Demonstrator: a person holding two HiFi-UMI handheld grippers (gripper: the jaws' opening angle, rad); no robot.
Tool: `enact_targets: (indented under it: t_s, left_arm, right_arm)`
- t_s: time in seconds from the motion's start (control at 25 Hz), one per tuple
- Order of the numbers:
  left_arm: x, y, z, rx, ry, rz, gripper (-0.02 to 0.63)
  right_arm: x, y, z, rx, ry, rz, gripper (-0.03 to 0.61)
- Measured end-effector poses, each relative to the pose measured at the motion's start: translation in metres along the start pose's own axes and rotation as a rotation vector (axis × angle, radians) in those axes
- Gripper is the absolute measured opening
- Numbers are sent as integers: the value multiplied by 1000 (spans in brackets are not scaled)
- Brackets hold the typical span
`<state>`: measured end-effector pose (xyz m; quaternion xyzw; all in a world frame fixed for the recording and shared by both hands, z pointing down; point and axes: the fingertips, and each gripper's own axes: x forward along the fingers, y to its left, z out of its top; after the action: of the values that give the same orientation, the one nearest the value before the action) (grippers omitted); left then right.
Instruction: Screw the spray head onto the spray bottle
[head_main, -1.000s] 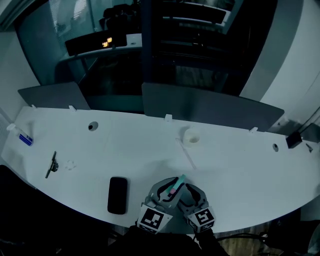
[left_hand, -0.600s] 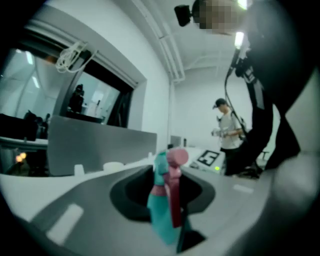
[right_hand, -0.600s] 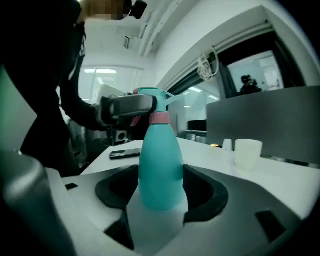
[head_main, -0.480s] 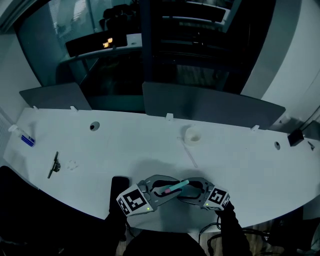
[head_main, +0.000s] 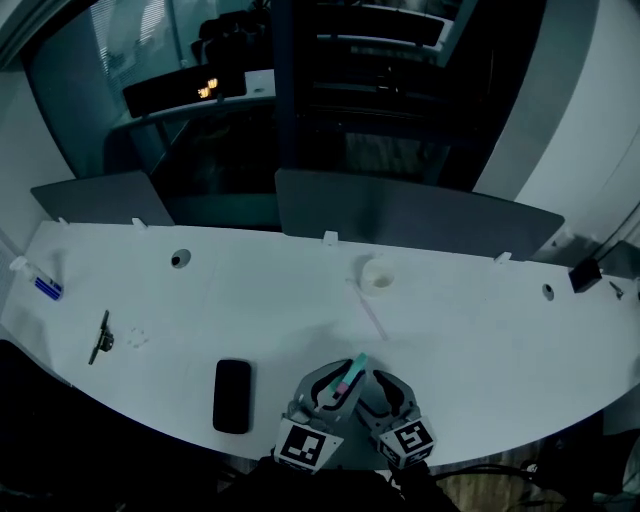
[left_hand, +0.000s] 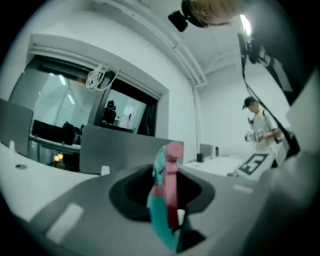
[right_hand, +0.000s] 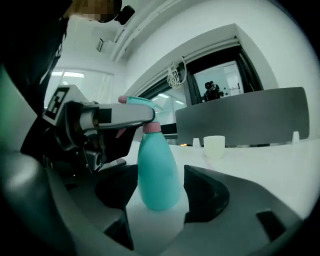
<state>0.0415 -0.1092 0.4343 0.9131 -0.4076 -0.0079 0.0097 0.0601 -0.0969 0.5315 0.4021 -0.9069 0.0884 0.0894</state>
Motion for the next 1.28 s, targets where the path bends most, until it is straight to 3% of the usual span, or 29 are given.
enact_targets:
  t_s: [0.08,0.2,0.32,0.44,0.52,0.56,0.64,0.72,0.84,0.92,1.0,1.12,1.28]
  left_arm:
    - [2,-5,-3,-9,2,26,104]
    - [2,-7,-4,-14,8,-64,104]
    - [-2,-11,-9,57,71,-269,103]
    - [-12,-15,-10,77,119,-484,104]
    - [-15,-18,-9,81,137,-575,106]
    - [-15,-18,-8,89,140,-588,106]
    - [-11,-11,-7,109,131,-527,106]
    - [-7,1,-4,87,88,-378,106]
    - [-5,18,0,-18,2,-128,106]
    - [0,16,0,-19,-5,-22,106]
    - [6,5,-2,11,7,31,106]
    - [9,-2,0,15,2,10,104]
    - [7,-6,-7,124,82,-237,107]
  right_arm:
    - [8,6,-3,-9,27,-44,293]
    - [9,5,-5,-63,43,-2,288]
    - [7,7,-11,-102,34,179,287]
    - [5,14,-11,-153,79,442,287]
    - [5,16,-13,-161,133,594,287]
    - [7,17,-13,-152,160,630,288]
    - [10,12,-8,-114,175,582,288]
    - [4,-3,6,-52,94,388,288]
    - [-9,-15,14,-13,-13,102,288]
    - [-3,-5,6,-60,10,25,288]
    - [10,4,-1,-96,50,-25,288]
    - [15,5,0,-111,46,-62,287]
    - [11,2,-4,-140,34,116,279]
